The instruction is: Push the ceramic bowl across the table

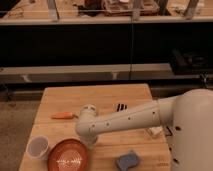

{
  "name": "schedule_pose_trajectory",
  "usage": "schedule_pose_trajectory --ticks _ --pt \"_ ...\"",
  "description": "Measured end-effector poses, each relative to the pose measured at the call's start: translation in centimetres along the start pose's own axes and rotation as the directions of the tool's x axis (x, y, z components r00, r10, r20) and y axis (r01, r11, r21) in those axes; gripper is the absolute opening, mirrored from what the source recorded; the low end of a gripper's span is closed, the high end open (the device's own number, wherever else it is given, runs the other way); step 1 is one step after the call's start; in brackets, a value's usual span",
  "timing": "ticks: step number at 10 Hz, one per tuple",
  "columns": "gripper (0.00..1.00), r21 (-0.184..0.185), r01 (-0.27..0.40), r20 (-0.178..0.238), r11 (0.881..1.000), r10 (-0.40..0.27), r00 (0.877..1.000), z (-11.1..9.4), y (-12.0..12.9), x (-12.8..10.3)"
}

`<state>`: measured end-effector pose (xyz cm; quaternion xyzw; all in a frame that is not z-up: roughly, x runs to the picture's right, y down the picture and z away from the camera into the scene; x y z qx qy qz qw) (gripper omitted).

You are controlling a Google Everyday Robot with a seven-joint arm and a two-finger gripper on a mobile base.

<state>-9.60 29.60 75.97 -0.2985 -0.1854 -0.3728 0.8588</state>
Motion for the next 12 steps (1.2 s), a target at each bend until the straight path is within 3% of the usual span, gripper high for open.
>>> schedule_pose_trajectory --ticks 4,8,12 --pt "0.0 0.022 0.005 -0.007 1.0 -0.005 1.0 -0.2 1.2 -0.5" --pt "0.0 0.031 0.046 0.049 0.998 -0.048 0.998 -0.3 0.5 -1.5" --pt "0.0 0.01 0.11 0.061 0.994 -0.111 0.992 -0.2 -0.9 -3.6"
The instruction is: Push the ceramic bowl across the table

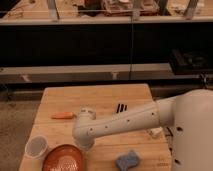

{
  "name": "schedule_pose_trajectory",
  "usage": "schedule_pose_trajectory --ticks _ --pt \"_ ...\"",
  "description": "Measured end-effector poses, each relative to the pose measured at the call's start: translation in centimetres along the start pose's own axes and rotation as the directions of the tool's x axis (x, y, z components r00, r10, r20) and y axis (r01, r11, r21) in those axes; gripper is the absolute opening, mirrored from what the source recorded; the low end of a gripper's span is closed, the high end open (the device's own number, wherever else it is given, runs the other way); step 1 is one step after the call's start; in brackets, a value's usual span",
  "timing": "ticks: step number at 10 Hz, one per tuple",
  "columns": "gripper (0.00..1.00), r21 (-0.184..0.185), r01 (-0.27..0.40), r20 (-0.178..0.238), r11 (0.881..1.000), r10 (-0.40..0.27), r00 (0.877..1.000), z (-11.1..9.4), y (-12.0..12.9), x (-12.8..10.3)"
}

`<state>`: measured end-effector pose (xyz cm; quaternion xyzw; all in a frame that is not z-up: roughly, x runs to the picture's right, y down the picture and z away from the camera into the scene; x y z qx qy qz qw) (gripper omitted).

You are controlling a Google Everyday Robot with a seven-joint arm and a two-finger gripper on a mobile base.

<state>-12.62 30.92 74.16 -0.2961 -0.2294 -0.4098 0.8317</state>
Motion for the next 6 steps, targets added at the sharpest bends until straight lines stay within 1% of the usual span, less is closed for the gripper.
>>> schedule_pose_trajectory --ticks 2,4,6 --pt "0.0 -0.013 0.026 -0.006 1.0 -0.026 1.0 0.07 -0.56 -0.84" --pt "0.0 -0.016 0.026 -0.015 1.0 -0.026 1.0 -0.03 -0.67 -1.01" --pt "0.0 -0.01 -0.004 -0.055 1.0 0.003 0.998 -0.42 -0.45 -0.58"
